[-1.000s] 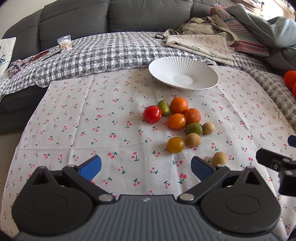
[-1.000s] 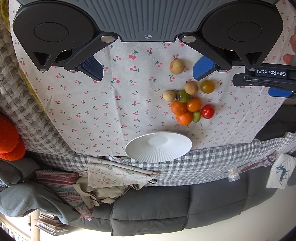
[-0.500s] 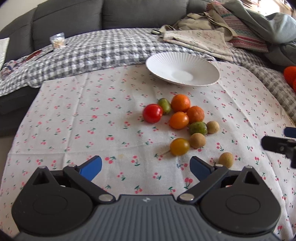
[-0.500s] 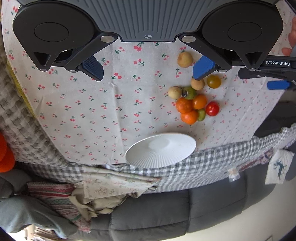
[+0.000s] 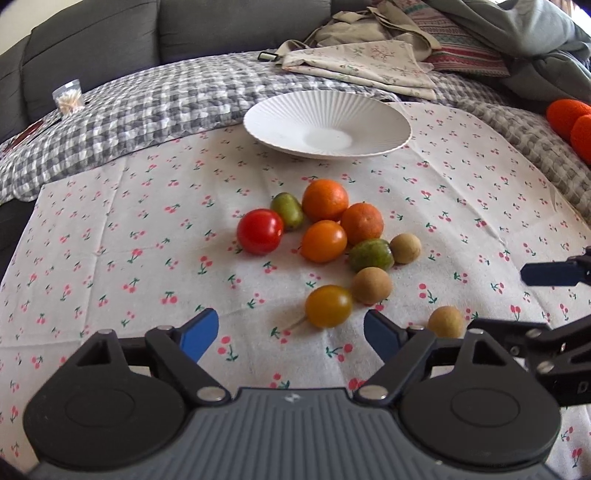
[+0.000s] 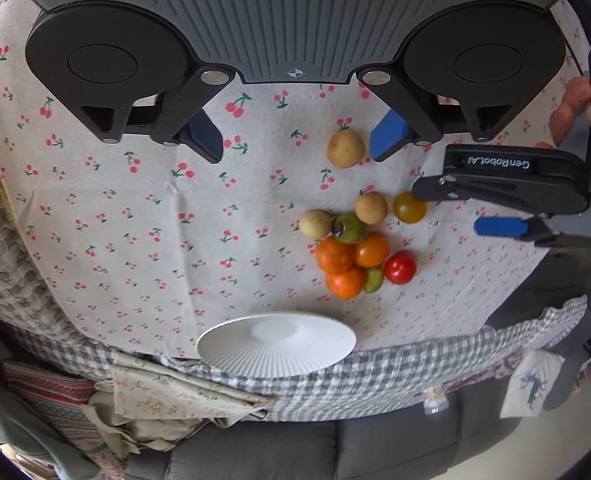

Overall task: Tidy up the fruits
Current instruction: 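Grasp a yellow cherry tomato with left tool while right tool grasps a small brown fruit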

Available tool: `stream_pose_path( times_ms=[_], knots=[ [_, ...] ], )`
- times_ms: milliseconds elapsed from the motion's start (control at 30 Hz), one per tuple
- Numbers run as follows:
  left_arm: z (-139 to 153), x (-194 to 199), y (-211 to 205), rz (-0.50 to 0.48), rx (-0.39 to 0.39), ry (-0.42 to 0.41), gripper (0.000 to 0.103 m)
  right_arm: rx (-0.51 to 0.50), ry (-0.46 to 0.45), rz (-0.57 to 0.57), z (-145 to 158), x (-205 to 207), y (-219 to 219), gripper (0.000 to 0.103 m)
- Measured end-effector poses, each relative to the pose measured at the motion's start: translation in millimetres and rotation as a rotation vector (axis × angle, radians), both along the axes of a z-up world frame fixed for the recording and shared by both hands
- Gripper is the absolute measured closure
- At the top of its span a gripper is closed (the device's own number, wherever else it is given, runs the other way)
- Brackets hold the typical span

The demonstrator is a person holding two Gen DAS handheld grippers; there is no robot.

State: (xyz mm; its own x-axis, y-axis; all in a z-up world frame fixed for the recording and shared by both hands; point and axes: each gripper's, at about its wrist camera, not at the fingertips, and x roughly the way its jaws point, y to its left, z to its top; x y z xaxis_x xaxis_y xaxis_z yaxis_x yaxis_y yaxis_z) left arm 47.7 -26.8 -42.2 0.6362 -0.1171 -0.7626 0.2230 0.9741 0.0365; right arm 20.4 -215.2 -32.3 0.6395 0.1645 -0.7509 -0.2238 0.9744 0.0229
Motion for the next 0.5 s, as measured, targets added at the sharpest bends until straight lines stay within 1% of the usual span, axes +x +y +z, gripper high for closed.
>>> stream_pose_path(
  times_ms=[67,133,200,300,333,433,500],
  knots=[
    [-2,2,-2,-0.008,0.008,-0.006,0.024,-0.004,0.008,0.006,-2,1,1,0.023],
    [-4,4,-4,-0.020,0.018,-0.014,0.028,-0.004,0.011,0.010,-3,2,2,0.024],
    [-5,6,-5,-0.035,0.016,-0.016,0.033,-0.003,0.012,0.015,-4,3,3,0.025],
    [-6,7,-7,-0.053,0.012,-0.017,0.041,-0.005,0.027,0.030,-9,5,7,0.035],
    [-7,8,-8,-0.058,0.011,-0.018,0.042,-0.005,0.033,0.036,-10,6,8,0.039],
    [-8,8,-10,-0.075,0.012,-0.021,0.047,-0.006,0.036,0.048,-12,7,10,0.044],
    [-10,9,-11,-0.085,0.014,-0.017,0.054,0.004,0.037,0.049,-13,8,11,0.049]
  ],
)
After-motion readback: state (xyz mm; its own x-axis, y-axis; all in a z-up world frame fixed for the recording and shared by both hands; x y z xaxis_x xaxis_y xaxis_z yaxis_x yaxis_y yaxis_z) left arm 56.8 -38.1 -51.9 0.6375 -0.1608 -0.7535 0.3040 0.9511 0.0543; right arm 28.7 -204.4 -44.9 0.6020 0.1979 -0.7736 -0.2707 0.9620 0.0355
